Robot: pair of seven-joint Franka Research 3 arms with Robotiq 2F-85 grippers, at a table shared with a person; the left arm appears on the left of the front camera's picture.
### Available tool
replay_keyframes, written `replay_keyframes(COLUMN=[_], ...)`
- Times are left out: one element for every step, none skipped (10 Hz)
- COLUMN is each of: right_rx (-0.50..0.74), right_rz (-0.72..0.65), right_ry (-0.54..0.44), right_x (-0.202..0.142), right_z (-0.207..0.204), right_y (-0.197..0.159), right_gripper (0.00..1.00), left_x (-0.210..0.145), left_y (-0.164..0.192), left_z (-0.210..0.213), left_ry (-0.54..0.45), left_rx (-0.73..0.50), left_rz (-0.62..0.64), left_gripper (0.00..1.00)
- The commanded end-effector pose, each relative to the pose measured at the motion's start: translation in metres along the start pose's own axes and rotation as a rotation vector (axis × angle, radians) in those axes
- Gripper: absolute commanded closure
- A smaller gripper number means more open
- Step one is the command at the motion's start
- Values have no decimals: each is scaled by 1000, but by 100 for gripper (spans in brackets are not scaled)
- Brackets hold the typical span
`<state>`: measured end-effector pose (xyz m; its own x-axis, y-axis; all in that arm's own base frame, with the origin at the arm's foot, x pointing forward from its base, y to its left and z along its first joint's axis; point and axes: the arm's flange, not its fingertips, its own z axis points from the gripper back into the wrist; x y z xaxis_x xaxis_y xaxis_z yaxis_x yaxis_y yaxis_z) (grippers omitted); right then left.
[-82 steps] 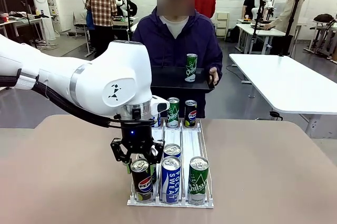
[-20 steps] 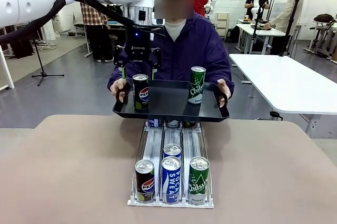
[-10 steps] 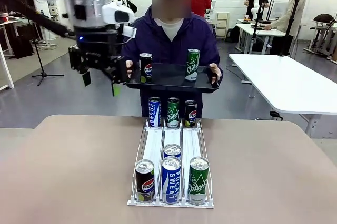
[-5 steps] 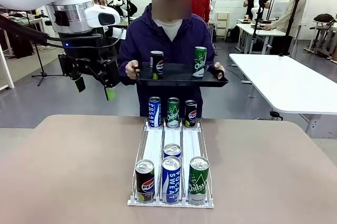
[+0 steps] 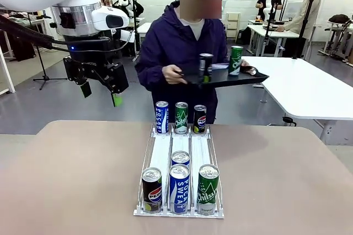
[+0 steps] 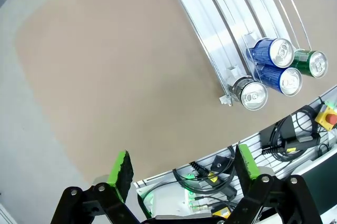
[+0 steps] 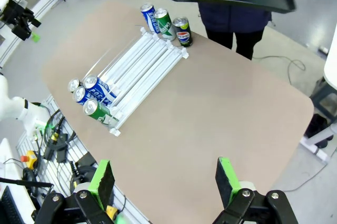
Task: Retrieve and hand over the desired beverage to the person.
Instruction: Place the picked can on the Handle tray extended by the person.
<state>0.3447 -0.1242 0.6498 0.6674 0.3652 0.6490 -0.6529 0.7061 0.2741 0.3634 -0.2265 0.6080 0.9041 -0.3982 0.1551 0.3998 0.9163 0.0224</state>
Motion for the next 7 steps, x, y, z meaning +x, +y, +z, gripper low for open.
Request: replay_keyframes(right_rx=[16,16,16,16,16,16,16], right_rz=[9,9,9,9,9,9,9], right_ry=[-14,-14,-14,-14,-14,-14,-14], right_x=[1,1,1,1,1,1,1], right_z=[-1,-1,-1,-1,-1,-1,-1], right_y=[-1,-1,-1,-1,-1,-1,-1], right_gripper=[0,0,0,0,0,0,0], left_x=[1,1,1,1,1,1,1], left_y=[2,2,2,2,2,2,2], left_z=[1,1,1,1,1,1,1], left_ry=[1,1,1,1,1,1,1], left_rx=[8,8,8,8,8,8,8], left_rz=[-3,-3,-3,-3,-3,-3,-3], left_gripper=[0,0,0,0,0,0,0])
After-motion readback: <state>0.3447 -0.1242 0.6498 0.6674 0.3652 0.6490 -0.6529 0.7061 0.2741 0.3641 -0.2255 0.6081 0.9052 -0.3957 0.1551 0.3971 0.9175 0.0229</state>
